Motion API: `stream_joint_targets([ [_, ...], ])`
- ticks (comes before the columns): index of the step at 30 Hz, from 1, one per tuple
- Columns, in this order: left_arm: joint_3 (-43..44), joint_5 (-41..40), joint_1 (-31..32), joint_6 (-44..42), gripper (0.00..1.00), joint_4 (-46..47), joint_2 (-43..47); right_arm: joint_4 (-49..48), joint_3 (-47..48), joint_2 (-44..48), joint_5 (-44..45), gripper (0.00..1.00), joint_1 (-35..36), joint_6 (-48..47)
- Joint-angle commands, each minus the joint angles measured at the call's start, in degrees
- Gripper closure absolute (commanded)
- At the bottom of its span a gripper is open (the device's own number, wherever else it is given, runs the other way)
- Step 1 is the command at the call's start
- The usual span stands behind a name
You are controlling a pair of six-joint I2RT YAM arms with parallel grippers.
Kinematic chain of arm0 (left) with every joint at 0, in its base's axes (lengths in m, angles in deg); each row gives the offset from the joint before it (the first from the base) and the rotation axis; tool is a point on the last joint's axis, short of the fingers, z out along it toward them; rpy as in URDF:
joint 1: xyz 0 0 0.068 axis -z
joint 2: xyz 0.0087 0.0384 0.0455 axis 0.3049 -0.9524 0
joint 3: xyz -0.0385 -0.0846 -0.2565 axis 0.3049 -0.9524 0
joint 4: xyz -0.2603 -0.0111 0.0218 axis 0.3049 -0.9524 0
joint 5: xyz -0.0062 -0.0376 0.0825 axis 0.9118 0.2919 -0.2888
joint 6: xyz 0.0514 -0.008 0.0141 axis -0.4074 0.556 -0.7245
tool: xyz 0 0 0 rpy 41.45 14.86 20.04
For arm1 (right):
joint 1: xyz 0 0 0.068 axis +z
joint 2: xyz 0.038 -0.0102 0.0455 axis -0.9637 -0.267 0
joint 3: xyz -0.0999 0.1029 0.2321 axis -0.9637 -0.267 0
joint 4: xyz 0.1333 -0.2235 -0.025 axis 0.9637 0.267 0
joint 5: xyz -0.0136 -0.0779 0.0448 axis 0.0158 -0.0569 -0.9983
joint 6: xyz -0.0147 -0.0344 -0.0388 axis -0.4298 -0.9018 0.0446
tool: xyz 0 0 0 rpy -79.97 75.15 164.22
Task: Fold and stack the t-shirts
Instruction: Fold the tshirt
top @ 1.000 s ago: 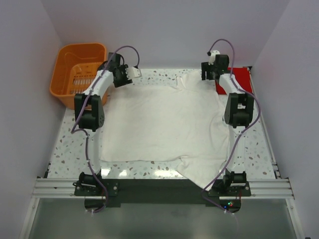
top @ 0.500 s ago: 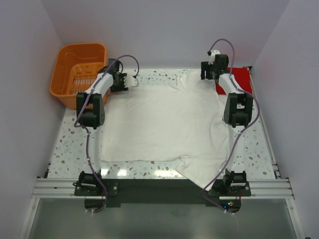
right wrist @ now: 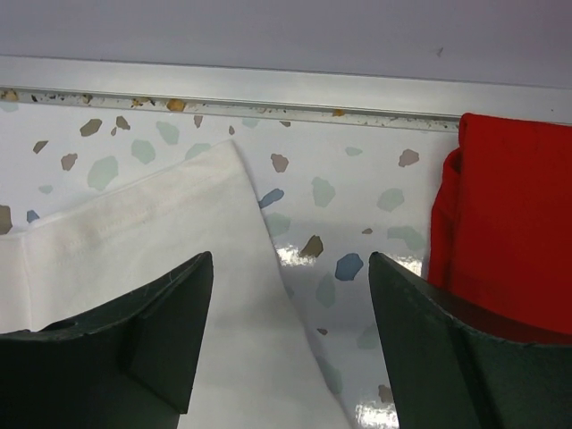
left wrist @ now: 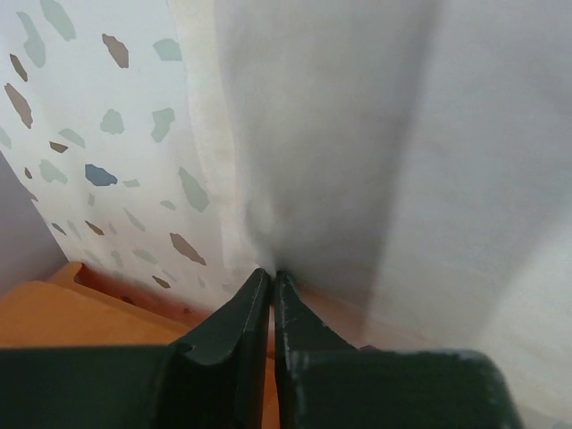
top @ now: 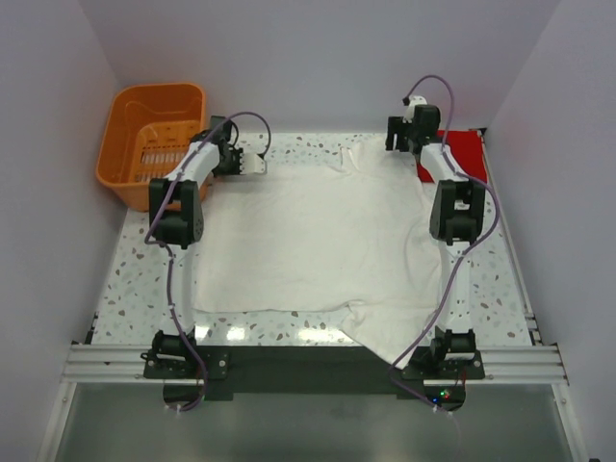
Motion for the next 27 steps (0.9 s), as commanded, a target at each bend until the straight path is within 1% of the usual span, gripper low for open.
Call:
stream_joint_targets([
  [1, 0.65, 1.65, -0.47, -2.04, 0.93, -2.15, -0.45, -3.84, 4.08, -2.16, 0.62, 0.27, -0.27, 3.61],
  [4, 0.03, 1.56, -0.47, -2.04, 0.99, -2.15, -0.27, -3.58, 5.57, -4.01, 0.88, 0.29, -0.27, 4.41],
  [9, -0.59, 1.39, -0.55, -1.86, 1.00, -1.88, -0.10, -1.82, 6.90, -5.86, 1.06, 0.31, -0.27, 3.53],
  [13, -0.76, 1.56, -0.56, -1.78, 1.00, -1.45, -0.27, -0.59, 5.84, -5.95, -1.83, 0.32, -0.18, 3.18],
  [21, -0.85, 2.09, -0.56, -0.90, 1.00, -0.48, -0.01, 3.98, 4.87, -4.81, -7.37, 0.41, -0.09, 3.36],
  [23, -1.20, 2.09, -0.47, -0.98, 1.00, -0.04, 0.25, 4.94, 4.70, -4.54, -7.99, 0.47, -0.09, 3.36],
  [27, -1.90, 2.00, -0.56, -0.46, 1.00, 0.66, 0.70, 7.14, 4.70, -4.63, -8.35, 0.51, 0.08, 2.22],
])
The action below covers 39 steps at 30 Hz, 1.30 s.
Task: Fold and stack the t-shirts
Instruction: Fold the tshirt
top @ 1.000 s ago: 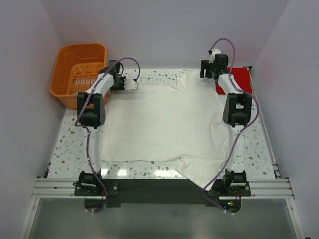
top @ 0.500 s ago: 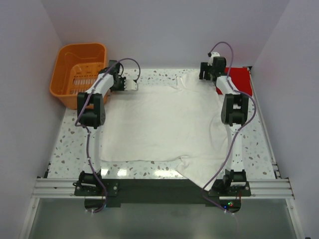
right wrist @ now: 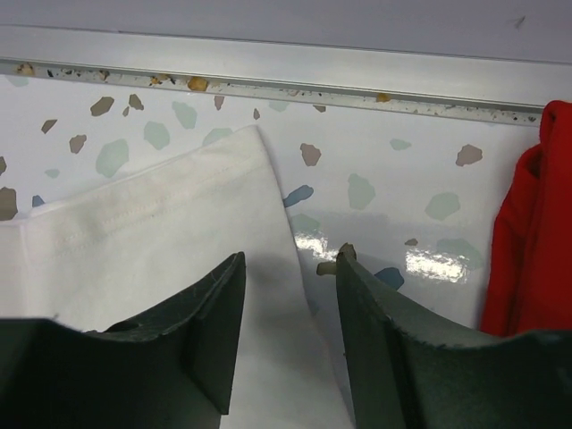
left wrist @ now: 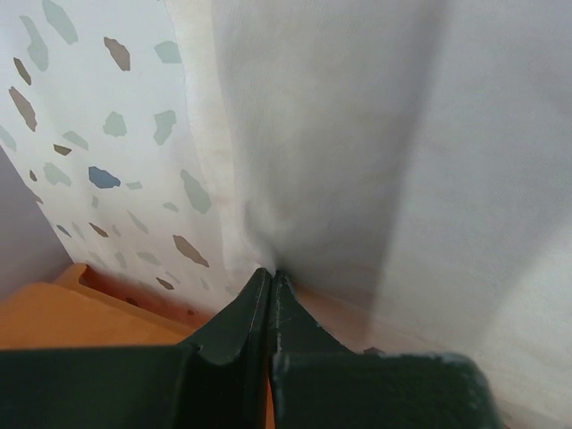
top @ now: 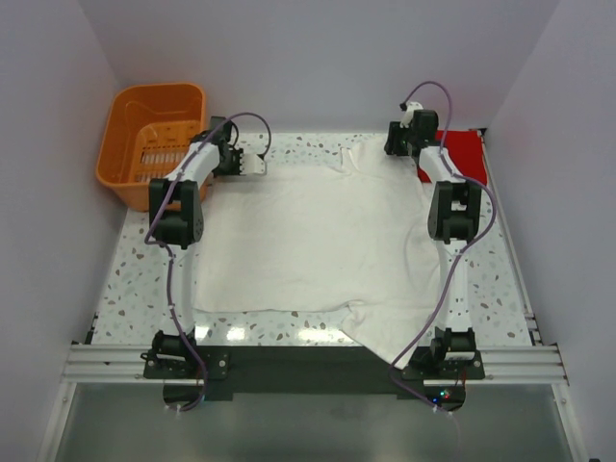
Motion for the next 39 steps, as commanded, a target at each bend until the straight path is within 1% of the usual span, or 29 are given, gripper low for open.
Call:
stream_joint_targets([
  [1, -1.53, 2.02, -0.56, 0.59, 1.00, 0.10, 0.76, 6.69, 0.28, 0.79, -2.34, 0.53, 0.52, -0.23],
  [2, -1.53, 2.03, -0.47, 0.77, 1.00, 0.27, 0.94, 7.65, 0.37, 0.88, -2.33, 0.57, 0.61, -0.50],
  [4, -1.71, 2.03, -0.47, 1.47, 1.00, 0.45, 0.94, 8.44, 0.28, 0.88, -2.34, 0.59, 0.70, -1.29],
  [5, -1.80, 2.03, -0.47, 1.73, 1.00, 0.88, 1.11, 8.88, 0.28, 0.88, -2.16, 0.66, 0.70, -1.64],
  [7, -2.67, 2.03, -0.47, 2.78, 1.00, 2.02, 1.37, 8.80, 0.37, 0.88, -1.63, 0.73, 0.78, -2.43],
  [8, -2.94, 1.85, -0.47, 3.75, 1.00, 3.16, 1.55, 8.89, 0.72, 0.88, -0.85, 0.82, 0.70, -2.61],
  [10, -3.90, 1.94, -0.47, 4.89, 1.00, 4.57, 2.25, 8.97, 1.42, 1.32, -0.58, 0.92, 0.78, -2.70],
  [11, -4.08, 2.20, -0.47, 5.68, 1.00, 5.27, 2.34, 8.45, 1.51, 1.58, -0.49, 1.00, 0.70, -2.61],
  [13, -4.87, 2.46, -0.47, 6.56, 1.00, 6.07, 3.04, 7.31, 0.64, 3.15, -0.58, 1.00, 0.61, -4.89],
  [17, -5.93, 3.60, -0.55, 8.76, 1.00, 7.91, 4.62, 3.01, -1.74, 6.84, -0.84, 1.00, 0.26, -4.98],
  [23, -10.14, 5.28, -0.56, 8.77, 1.00, 10.98, 9.54, -0.51, -5.16, 12.20, -3.12, 1.00, -0.18, -4.28],
  [33, -18.48, 1.94, -0.56, 6.57, 1.00, 16.88, 16.66, -3.24, -11.14, 18.98, -5.85, 1.00, -0.62, -3.40],
  [38, -20.69, 2.03, -0.56, 6.22, 1.00, 17.85, 19.22, -3.07, -13.60, 21.44, -6.73, 1.00, -0.62, -4.02],
  [39, -21.22, 2.11, -0.56, 6.22, 1.00, 18.02, 19.65, -3.07, -13.95, 21.79, -7.08, 1.00, -2.19, -4.10],
])
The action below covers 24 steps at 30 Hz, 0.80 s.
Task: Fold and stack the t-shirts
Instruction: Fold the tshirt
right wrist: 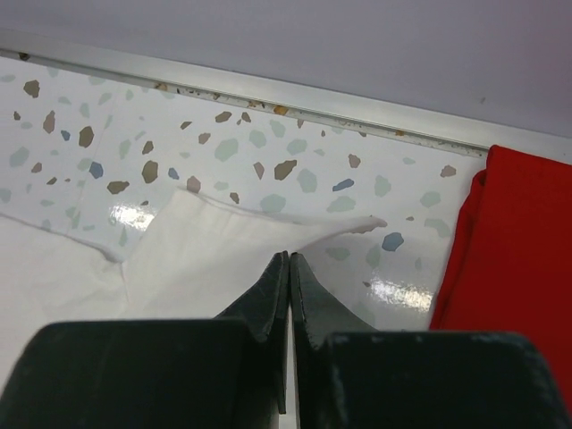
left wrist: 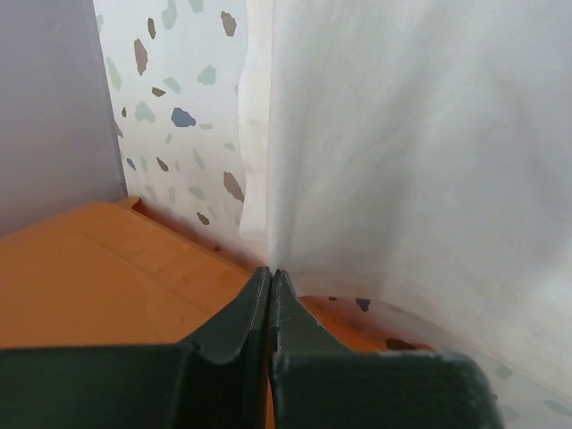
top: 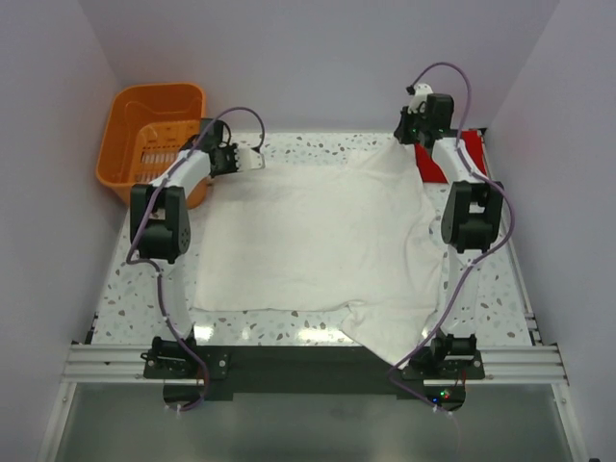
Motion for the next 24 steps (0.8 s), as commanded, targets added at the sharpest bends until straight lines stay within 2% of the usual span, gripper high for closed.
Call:
stream_joint_targets([
  [1, -1.59, -0.25, -0.31, -0.49, 1.00, 3.36, 4.86, -2.93, -1.76, 4.83, -2.31, 1.00, -1.85, -0.17],
  [16, -13.81, 2.12, -0.40, -2.69, 1.00, 7.49, 16.02, -2.76, -17.48, 20.48, -7.49, 1.00, -3.61, -2.45],
  [24, -19.34, 5.55, -0.67, -5.58, 1.00, 5.30, 22.96, -1.00, -25.49, 28.74, -8.56, 1.00, -3.79, -5.61],
])
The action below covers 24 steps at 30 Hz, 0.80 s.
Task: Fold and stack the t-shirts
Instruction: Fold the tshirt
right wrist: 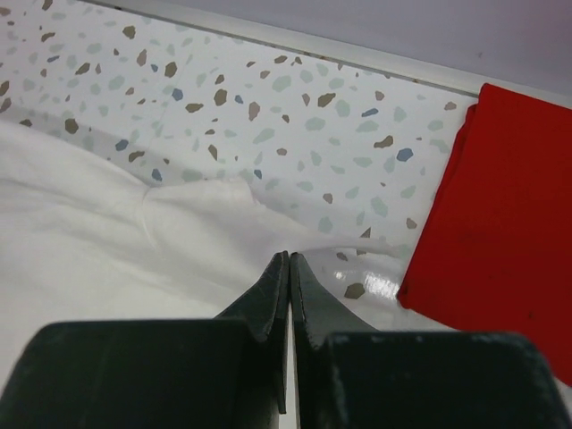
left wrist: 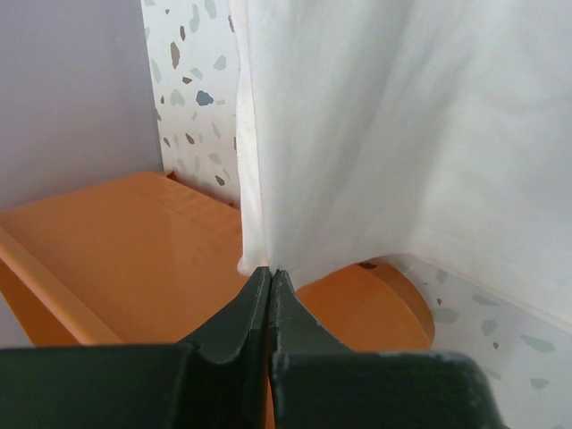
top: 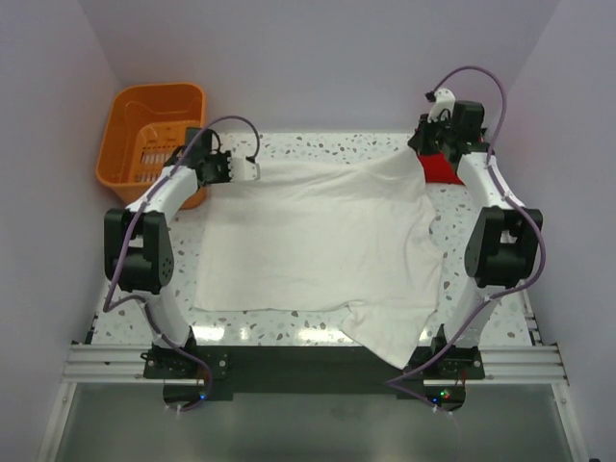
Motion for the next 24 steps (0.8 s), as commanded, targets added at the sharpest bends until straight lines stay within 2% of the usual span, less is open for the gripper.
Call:
stream_joint_targets([
  [1, -2.84, 3.32, -0.67, -2.99, 1.00, 0.82, 6.05, -1.11, -3.89, 5.75, -1.34, 1.00, -0.42, -2.95],
  [14, -15.14, 4.21, -1.02, -8.44, 1.00, -0.68, 14.58, 2.58, -16.73, 17.70, -2.31, 1.00, -1.04, -8.93],
  [24, -17.18, 4.03, -1.89, -9.93, 1.00, -0.85, 14.85, 5.39, -26.22, 24.30, -3.36, 1.00, -1.04, -10.95],
])
